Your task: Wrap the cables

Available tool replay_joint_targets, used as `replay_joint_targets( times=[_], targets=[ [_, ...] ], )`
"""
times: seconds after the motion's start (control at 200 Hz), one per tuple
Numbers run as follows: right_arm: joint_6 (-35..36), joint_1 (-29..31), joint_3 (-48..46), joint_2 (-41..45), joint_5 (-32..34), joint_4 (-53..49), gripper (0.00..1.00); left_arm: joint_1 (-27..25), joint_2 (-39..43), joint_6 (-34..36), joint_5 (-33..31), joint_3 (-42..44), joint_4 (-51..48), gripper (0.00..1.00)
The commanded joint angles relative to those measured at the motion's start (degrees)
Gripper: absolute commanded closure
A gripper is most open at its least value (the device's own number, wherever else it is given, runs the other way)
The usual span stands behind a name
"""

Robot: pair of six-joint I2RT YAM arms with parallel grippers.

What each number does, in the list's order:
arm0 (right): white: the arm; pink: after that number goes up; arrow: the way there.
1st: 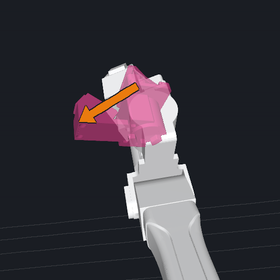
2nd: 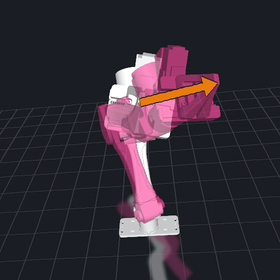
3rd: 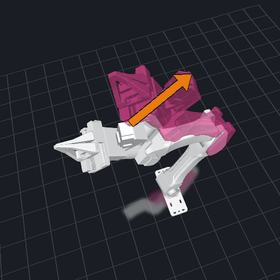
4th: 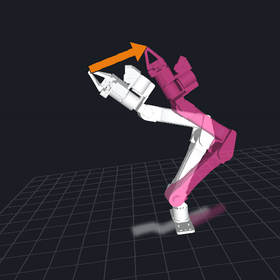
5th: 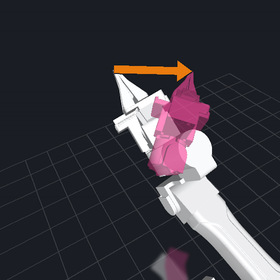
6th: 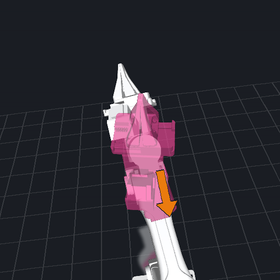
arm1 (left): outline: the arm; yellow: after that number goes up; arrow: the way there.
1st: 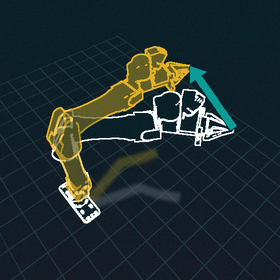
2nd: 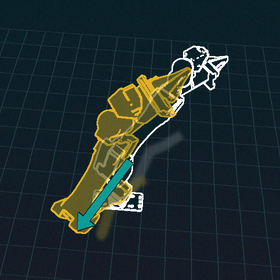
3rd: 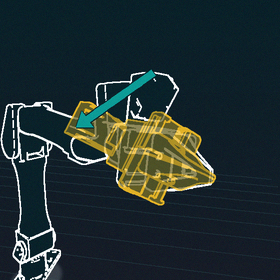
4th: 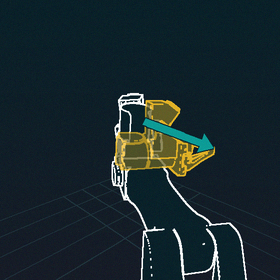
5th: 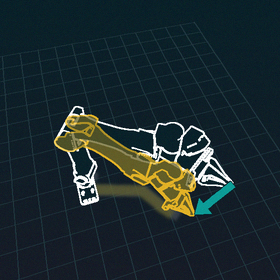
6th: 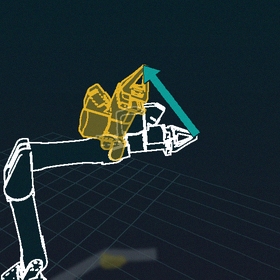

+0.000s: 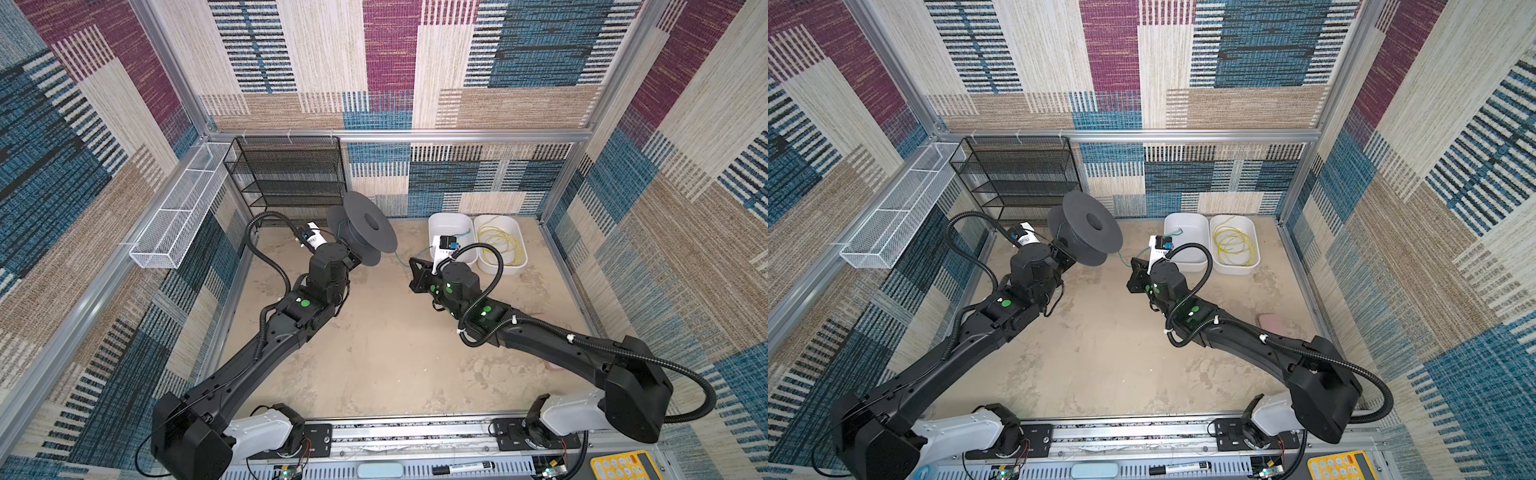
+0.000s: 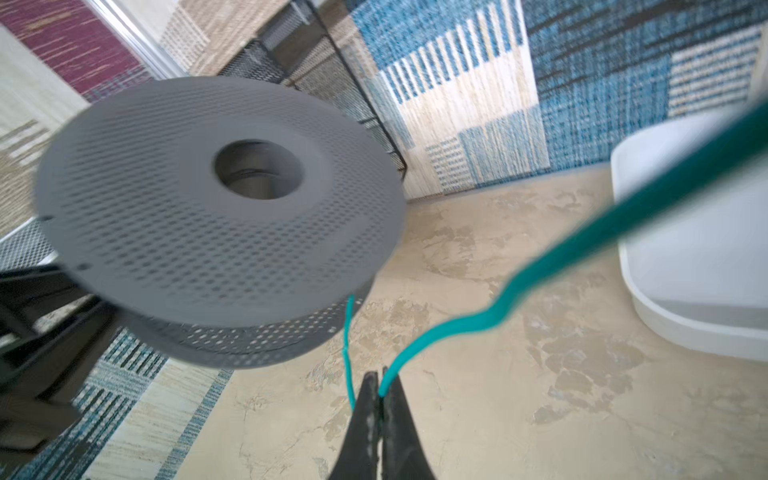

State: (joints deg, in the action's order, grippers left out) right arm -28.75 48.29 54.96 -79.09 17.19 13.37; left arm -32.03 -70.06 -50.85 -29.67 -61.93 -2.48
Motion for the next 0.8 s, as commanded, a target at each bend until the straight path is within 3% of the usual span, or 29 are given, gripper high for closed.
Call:
replay_joint_targets(
  times=[0.0, 0.125, 0.391, 0.641, 0.796],
  targets=[
    [10.39, 3.83, 3.06, 0.83, 5.66, -2.26, 1.00, 0.04, -2.37, -0.41, -4.44, -3.94, -2.78, 1.00],
    [18.12, 7.55, 9.67, -1.58, 10.69, -5.04, 1.00, 0.04, -5.52, 3.45, -1.58, -6.68, -6.15, 1.00],
    [26.96, 6.44, 24.62, -7.20, 3.92, -8.47, 1.00, -1.40, -7.17, 12.80, 4.03, -4.86, -10.27, 1.00],
    [19.58, -2.89, 37.69, -14.58, -13.16, -14.36, 1.00, -3.77, -3.11, 22.10, 10.04, 1.81, -10.32, 1.00],
    [13.26, -8.96, 42.78, -19.85, -23.57, -16.70, 1.00, -6.09, -2.74, 29.81, 13.50, 1.80, -15.20, 1.00]
  ],
)
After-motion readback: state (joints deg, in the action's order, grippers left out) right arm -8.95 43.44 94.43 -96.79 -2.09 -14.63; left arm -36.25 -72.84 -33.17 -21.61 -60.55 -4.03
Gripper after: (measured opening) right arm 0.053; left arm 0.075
